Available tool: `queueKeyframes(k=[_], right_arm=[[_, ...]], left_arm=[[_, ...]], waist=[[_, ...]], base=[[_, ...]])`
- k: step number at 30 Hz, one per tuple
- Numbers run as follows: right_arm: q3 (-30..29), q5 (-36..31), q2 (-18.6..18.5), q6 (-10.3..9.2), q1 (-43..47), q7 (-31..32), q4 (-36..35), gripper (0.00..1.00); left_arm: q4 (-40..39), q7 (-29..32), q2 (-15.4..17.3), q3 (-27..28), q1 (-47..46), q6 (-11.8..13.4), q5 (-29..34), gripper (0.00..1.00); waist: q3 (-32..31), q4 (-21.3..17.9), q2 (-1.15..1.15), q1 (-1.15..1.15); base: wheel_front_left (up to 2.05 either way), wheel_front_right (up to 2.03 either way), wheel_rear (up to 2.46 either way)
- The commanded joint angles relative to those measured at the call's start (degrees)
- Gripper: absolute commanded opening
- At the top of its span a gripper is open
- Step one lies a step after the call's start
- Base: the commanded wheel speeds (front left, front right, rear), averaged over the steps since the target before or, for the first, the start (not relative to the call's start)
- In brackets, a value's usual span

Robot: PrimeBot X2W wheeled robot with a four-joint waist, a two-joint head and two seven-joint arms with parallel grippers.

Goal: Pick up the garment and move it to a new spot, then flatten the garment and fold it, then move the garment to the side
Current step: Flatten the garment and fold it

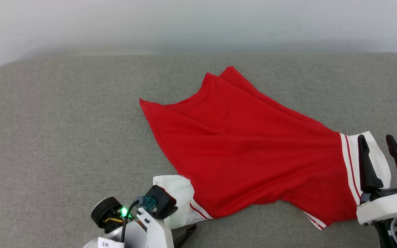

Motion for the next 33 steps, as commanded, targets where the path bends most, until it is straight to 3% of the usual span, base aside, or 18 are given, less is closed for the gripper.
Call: queueKeyframes(k=[1,13,14,15,24,30,33], right_arm=[[0.24,0.35,-0.21,-0.04,-1.03,-0.27,0.33,1.0],[1.28,0.2,-0.32,-0.04,-2.17,-1.25,1.71,1.0],[1.4,0.13,-0.3,-0.04,-2.14,-1.38,1.9,1.0],[1.44,0.05,-0.27,-0.04,-2.1,-1.45,2.09,1.0],[1.55,-0.45,0.06,-0.04,-0.82,-1.51,3.59,1.0],[1.23,-0.69,0.41,-0.04,-0.06,-1.5,3.97,1.0],[0.83,-0.68,0.58,-0.04,0.36,-1.71,4.29,1.0]], left_arm=[[0.18,1.05,0.13,-0.38,-1.32,0.09,0.58,1.0],[7.1,3.39,-0.96,-5.56,-6.49,-0.15,4.16,1.0],[7.81,3.63,-1.23,-6.2,-6.36,-0.2,3.35,0.91],[7.89,3.5,-1.46,-6.98,-6.35,-0.27,2.79,0.0],[5.74,1.09,-0.85,-11.38,-5.42,-0.33,-1.19,0.0],[-4.32,2.79,1.06,-15.14,-5.59,-0.35,-7.11,0.0],[-9.43,3.12,1.99,-13.78,-6.11,-0.33,-10.8,0.0]], waist=[[0.91,-0.54,0.0,0.0],[3.71,-1.43,0.0,0.0],[3.63,-1.4,0.0,0.0],[3.47,-1.34,0.0,0.0],[-0.33,0.41,0.0,0.0],[-2.6,1.38,0.0,0.0],[-3.51,1.57,0.0,0.0]], base=[[0.0,0.0,0.0],[0.0,0.0,0.0],[0.0,0.0,0.0],[0.0,0.0,0.0],[0.0,0.0,0.0],[0.0,0.0,0.0],[0.0,0.0,0.0]])
